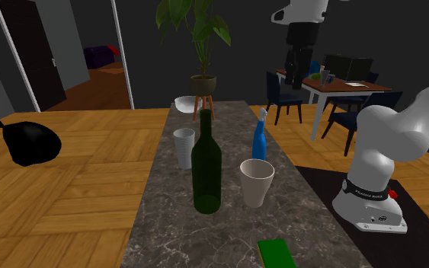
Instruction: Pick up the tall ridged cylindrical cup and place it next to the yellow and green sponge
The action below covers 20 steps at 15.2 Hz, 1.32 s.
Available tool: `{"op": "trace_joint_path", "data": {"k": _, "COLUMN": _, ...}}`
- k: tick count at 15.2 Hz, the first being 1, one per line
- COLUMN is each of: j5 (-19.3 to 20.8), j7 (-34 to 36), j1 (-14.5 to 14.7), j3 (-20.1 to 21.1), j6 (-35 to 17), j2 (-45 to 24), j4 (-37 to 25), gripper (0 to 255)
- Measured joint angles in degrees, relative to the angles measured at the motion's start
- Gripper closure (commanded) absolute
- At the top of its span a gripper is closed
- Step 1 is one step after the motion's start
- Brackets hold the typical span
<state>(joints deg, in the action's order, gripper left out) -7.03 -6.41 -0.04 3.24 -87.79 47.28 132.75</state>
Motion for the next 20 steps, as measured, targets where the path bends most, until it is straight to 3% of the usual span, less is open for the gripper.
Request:
{"op": "trace_joint_path", "data": {"k": 5, "j5": -0.14, "j7": 1.26, "j1": -0.86, "j3": 0.55, "j6": -4.59, "j2": -5.39, "j4": -0.35, "gripper": 0}}
{"op": "trace_joint_path", "data": {"k": 14, "j5": 0.3, "j7": 5.19, "j1": -3.34, "j3": 1.5, "j6": -16.01, "j2": -24.47, "j4": -6.92, "gripper": 0}}
{"op": "trace_joint_path", "data": {"k": 20, "j5": 1.12, "j7": 7.95, "j1": -4.67, "j3": 1.46, "j6": -20.98, "j2": -37.0, "j4": -13.71, "gripper": 0}}
